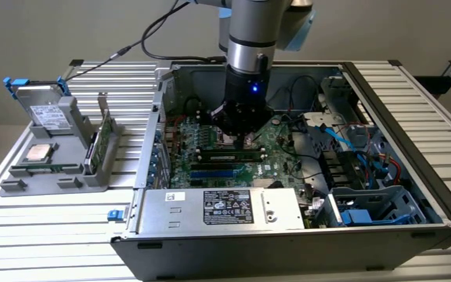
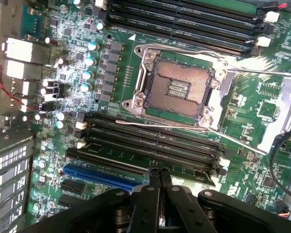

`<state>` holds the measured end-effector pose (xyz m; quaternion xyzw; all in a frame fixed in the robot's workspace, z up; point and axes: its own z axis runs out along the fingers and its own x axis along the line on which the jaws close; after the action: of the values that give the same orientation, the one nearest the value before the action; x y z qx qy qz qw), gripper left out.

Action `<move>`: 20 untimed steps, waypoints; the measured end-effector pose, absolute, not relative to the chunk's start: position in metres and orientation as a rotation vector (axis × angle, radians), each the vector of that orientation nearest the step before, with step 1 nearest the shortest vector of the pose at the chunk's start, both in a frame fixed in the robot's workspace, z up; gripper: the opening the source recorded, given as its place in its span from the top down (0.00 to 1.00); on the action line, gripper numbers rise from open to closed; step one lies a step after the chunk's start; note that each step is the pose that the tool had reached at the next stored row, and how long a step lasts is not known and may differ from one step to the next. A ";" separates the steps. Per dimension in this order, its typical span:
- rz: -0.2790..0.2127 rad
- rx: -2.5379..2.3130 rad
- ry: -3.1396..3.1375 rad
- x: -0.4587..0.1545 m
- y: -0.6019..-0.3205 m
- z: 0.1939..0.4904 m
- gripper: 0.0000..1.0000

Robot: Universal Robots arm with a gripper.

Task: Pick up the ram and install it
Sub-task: 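Press down the ram until it locks into place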

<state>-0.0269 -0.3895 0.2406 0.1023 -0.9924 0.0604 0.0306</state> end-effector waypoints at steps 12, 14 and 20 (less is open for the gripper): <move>0.191 0.133 -3.084 -0.027 -0.389 0.239 0.90; 0.190 0.106 -3.086 -0.027 -0.389 0.239 0.90; 0.191 0.103 -3.086 -0.027 -0.389 0.237 0.90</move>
<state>-0.0267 -0.3895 0.2369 0.0331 -0.9973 0.0617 0.0239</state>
